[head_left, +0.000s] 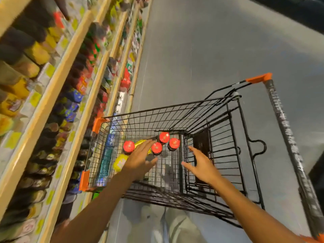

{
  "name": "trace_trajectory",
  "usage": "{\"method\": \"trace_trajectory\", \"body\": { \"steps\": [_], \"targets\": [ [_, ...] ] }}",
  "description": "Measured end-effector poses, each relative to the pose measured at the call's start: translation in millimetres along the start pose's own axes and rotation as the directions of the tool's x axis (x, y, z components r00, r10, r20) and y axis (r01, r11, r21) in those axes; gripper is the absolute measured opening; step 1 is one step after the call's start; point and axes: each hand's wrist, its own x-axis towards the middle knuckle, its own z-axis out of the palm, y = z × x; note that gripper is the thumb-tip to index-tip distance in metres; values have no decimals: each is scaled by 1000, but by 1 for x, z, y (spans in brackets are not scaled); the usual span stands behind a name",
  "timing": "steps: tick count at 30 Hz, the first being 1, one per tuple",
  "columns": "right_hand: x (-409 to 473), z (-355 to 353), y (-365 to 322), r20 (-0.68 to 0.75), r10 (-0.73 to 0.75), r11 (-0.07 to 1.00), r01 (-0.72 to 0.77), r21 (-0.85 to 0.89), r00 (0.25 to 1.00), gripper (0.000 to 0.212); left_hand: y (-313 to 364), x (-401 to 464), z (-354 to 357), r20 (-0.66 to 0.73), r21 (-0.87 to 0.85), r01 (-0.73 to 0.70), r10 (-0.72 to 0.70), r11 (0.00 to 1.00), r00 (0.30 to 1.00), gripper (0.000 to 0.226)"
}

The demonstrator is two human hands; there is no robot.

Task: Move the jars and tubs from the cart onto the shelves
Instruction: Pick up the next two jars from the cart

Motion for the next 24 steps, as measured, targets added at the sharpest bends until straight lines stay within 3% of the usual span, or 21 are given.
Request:
{"method": "trace_trajectory", "body": {
  "steps": [3, 12, 19, 24],
  "targets": [
    [42, 18, 24, 42, 62, 996, -65, 69, 997, 89, -21, 24, 20, 12, -79, 40, -39, 996, 999, 68],
    [149, 94, 96, 82, 210, 940, -225, 257, 974, 98, -108, 73, 103, 111, -179, 110, -91, 978, 990, 79],
    [220, 144, 136, -31, 245, 888, -211, 408, 969, 111, -151, 86, 147, 99, -229, 125, -104, 965, 990, 82],
    [249, 164, 138, -112, 235, 858, -152, 490, 966, 90, -169, 92, 158, 97, -264, 126, -104, 956, 990, 86]
  ]
}}
